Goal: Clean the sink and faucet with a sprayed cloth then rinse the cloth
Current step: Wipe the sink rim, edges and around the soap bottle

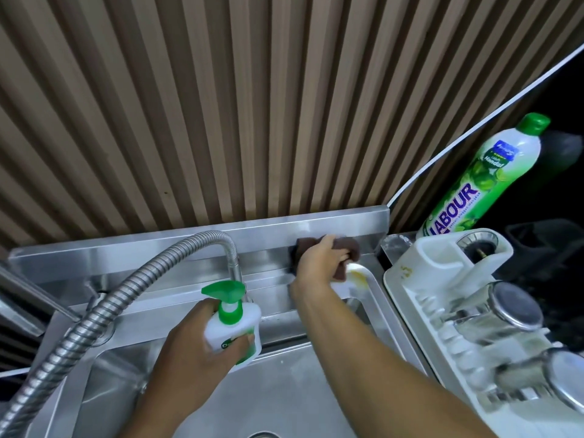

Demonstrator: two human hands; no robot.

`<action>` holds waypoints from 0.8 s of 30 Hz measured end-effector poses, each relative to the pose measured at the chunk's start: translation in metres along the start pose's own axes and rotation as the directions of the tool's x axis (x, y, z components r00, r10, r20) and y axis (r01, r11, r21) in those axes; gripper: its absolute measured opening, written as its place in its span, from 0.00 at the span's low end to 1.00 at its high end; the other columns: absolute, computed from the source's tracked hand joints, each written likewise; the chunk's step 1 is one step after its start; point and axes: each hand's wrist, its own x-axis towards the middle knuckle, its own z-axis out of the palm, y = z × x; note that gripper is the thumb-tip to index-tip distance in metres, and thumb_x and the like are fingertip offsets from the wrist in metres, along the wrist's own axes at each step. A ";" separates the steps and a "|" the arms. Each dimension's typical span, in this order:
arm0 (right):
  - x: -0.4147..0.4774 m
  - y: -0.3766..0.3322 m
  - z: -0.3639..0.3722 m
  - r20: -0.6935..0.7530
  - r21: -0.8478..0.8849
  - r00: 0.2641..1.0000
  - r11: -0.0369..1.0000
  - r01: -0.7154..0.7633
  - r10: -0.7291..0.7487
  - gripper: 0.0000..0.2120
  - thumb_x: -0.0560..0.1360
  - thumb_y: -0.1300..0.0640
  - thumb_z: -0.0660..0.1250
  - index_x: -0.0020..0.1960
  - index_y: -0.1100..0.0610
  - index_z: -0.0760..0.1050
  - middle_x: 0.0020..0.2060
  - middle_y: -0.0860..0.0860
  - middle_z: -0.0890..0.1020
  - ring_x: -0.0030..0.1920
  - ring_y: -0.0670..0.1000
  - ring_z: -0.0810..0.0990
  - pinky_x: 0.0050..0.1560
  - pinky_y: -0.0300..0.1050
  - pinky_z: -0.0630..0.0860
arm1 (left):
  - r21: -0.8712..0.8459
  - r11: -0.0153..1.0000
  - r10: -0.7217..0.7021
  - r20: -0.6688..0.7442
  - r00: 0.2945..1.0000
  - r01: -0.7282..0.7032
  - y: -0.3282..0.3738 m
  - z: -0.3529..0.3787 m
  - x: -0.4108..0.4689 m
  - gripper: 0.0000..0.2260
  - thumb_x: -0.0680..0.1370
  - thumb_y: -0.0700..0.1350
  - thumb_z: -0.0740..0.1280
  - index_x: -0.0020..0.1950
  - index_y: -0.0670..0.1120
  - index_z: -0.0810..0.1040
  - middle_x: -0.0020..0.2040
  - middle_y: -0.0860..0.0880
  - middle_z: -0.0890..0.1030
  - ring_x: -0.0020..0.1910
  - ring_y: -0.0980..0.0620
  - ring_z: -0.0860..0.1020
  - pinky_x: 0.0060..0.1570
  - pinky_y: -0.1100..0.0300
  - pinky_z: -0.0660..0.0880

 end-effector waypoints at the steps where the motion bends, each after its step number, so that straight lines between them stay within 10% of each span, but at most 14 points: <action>1: -0.006 0.006 -0.001 0.041 0.032 0.998 0.998 -0.057 0.056 0.24 0.84 0.48 0.58 0.78 0.53 0.59 0.69 0.54 0.69 0.64 0.56 0.71 0.59 0.45 0.66 | 0.005 1.000 -0.007 0.000 1.000 0.007 0.000 0.000 0.000 0.23 0.66 0.50 0.81 0.54 0.67 0.76 0.46 0.63 0.83 0.43 0.58 0.81 0.46 0.51 0.80; 8: 0.044 -0.025 -0.006 -0.098 -0.225 0.945 0.932 0.284 -0.311 0.30 0.85 0.50 0.53 0.81 0.62 0.48 0.81 0.57 0.53 0.79 0.57 0.54 0.77 0.50 0.50 | -0.005 1.000 -0.022 0.008 1.000 0.022 0.002 -0.002 -0.001 0.21 0.66 0.49 0.81 0.53 0.65 0.77 0.46 0.64 0.82 0.44 0.59 0.81 0.48 0.53 0.79; 10: 0.047 -0.013 -0.015 0.107 -0.422 0.801 0.703 0.573 -0.589 0.28 0.86 0.54 0.52 0.80 0.66 0.49 0.81 0.59 0.50 0.81 0.58 0.48 0.79 0.53 0.45 | 0.000 1.000 -0.025 0.004 1.000 0.025 0.003 -0.001 -0.002 0.20 0.66 0.49 0.80 0.52 0.64 0.77 0.45 0.64 0.82 0.44 0.60 0.80 0.46 0.55 0.79; 12: 0.046 0.018 -0.025 0.477 -0.533 0.486 0.199 0.823 -0.732 0.28 0.83 0.56 0.53 0.80 0.65 0.52 0.80 0.61 0.54 0.80 0.63 0.49 0.79 0.58 0.45 | -0.007 1.000 -0.029 0.006 1.000 0.029 0.004 -0.002 -0.002 0.18 0.66 0.49 0.80 0.51 0.63 0.78 0.45 0.64 0.82 0.43 0.60 0.80 0.44 0.58 0.77; 14: 0.044 0.041 -0.032 0.729 -0.459 0.291 -0.127 0.879 -0.620 0.32 0.79 0.56 0.54 0.80 0.62 0.53 0.80 0.61 0.56 0.80 0.65 0.50 0.77 0.61 0.47 | -0.005 1.000 -0.028 0.016 0.999 0.028 0.005 -0.003 -0.002 0.18 0.67 0.49 0.79 0.51 0.63 0.78 0.45 0.64 0.82 0.42 0.61 0.80 0.43 0.59 0.76; 18: 0.036 0.058 -0.037 0.947 -0.148 -0.001 -0.437 0.887 -0.322 0.37 0.74 0.52 0.57 0.81 0.58 0.52 0.80 0.58 0.57 0.80 0.62 0.49 0.77 0.61 0.47 | -0.004 1.000 -0.024 0.014 1.000 0.024 0.006 -0.003 -0.002 0.20 0.66 0.50 0.79 0.53 0.64 0.77 0.46 0.63 0.83 0.44 0.60 0.81 0.47 0.56 0.78; 24: 0.036 0.078 -0.063 0.995 0.094 -0.098 -0.451 0.888 0.014 0.31 0.78 0.51 0.59 0.79 0.57 0.60 0.76 0.53 0.67 0.74 0.57 0.66 0.78 0.53 0.54 | 0.018 1.000 -0.022 0.013 1.000 0.022 0.008 -0.003 -0.002 0.19 0.66 0.50 0.79 0.53 0.61 0.78 0.46 0.63 0.83 0.44 0.59 0.81 0.47 0.55 0.78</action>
